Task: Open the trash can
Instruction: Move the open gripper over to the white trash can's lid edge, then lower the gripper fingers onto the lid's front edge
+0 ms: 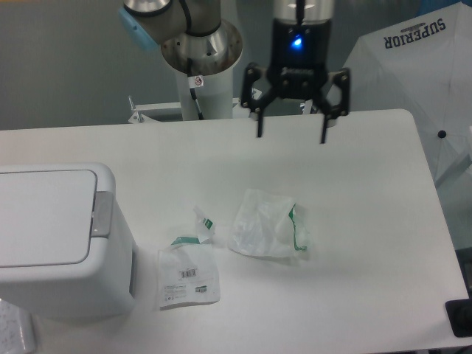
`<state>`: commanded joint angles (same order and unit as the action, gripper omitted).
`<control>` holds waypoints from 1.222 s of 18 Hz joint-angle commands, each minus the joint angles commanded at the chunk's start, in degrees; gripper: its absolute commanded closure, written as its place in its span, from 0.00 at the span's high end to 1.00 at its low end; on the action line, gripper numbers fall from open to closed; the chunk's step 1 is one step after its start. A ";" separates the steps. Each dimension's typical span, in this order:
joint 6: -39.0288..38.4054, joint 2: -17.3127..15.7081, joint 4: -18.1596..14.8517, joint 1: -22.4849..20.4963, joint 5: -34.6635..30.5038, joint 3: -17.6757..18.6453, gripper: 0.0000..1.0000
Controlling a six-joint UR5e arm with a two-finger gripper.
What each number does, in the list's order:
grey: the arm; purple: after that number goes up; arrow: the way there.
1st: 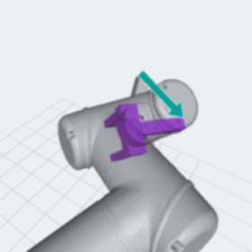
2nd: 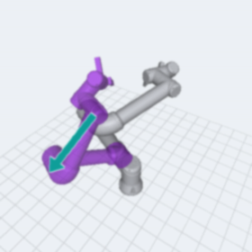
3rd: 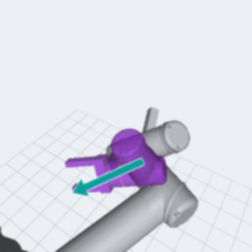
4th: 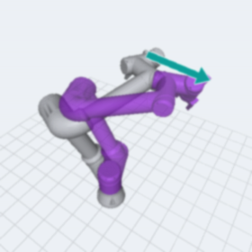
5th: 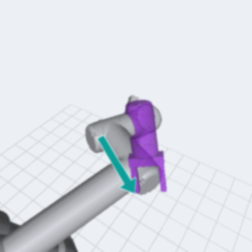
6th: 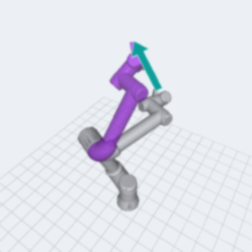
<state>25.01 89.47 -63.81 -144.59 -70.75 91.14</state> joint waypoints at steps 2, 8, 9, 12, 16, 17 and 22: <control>-5.03 0.44 1.05 2.63 1.13 -0.17 1.00; -18.48 4.92 10.36 8.70 5.10 -0.17 1.00; -19.11 5.62 11.50 9.49 5.10 -0.26 1.00; -19.20 7.20 12.13 12.04 4.92 -0.52 1.00; -19.12 8.26 12.39 13.54 4.83 -0.52 1.00; -19.12 8.78 12.39 14.24 4.75 -0.61 1.00; -19.03 9.93 12.48 15.04 4.57 -0.52 1.00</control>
<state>5.98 99.40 -51.33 -129.55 -66.18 90.62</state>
